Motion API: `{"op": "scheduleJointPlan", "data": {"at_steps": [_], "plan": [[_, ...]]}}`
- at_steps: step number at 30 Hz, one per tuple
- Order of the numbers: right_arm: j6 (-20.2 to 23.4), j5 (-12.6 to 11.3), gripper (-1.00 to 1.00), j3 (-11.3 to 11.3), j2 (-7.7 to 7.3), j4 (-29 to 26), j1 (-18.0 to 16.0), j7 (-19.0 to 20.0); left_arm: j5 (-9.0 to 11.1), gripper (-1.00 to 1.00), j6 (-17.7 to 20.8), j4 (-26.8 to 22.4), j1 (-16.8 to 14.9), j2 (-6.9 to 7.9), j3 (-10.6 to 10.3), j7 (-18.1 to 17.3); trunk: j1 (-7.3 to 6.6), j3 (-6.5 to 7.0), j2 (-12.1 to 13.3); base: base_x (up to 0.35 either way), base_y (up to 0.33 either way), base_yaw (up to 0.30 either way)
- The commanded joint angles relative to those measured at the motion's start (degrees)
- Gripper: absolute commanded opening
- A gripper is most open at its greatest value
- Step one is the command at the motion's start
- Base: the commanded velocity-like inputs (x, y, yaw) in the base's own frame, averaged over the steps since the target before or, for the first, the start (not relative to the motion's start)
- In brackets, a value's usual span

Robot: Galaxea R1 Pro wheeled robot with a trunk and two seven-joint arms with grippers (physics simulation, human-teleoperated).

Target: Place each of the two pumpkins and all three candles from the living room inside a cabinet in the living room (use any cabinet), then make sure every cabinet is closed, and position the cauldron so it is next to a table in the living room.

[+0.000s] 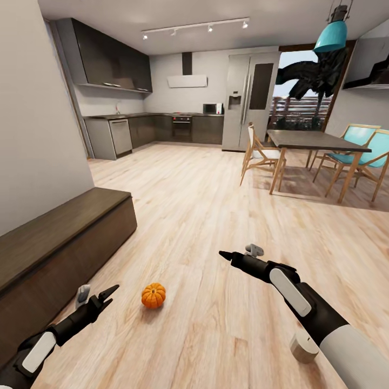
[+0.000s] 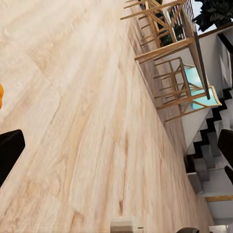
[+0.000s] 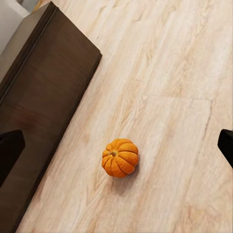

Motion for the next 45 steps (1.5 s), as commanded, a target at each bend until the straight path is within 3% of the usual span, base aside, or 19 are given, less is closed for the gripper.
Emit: {"op": "scheduleJointPlan", "data": {"at_steps": [1, 15, 31, 45], "plan": [[0.1, -0.1, 1.00, 0.1, -0.05, 0.0, 0.0, 0.1, 0.4, 1.00, 0.5, 0.0, 0.0, 0.05, 0.0, -0.1, 0.01, -0.05, 0.0, 0.125, 0.033, 0.000], [0.0, 0.0, 1.00, 0.1, -0.13, -0.1, 0.0, 0.0, 0.5, 1.00, 0.5, 0.1, 0.0, 0.08, 0.0, -0.1, 0.01, -0.05, 0.0, 0.217, 0.005, 0.000], [-0.1, 0.2, 1.00, 0.1, -0.13, 0.0, 0.0, 0.0, 0.4, 1.00, 0.5, 0.0, 0.0, 0.08, 0.0, -0.1, 0.01, -0.05, 0.0, 0.013, 0.000, 0.000], [0.0, 0.1, 1.00, 0.1, -0.22, 0.1, 0.0, 0.0, 0.5, 1.00, 0.6, 0.1, 0.0, 0.10, 0.0, -0.1, 0.37, -3.16, -0.2, 0.000, 0.000, 0.000]]}}
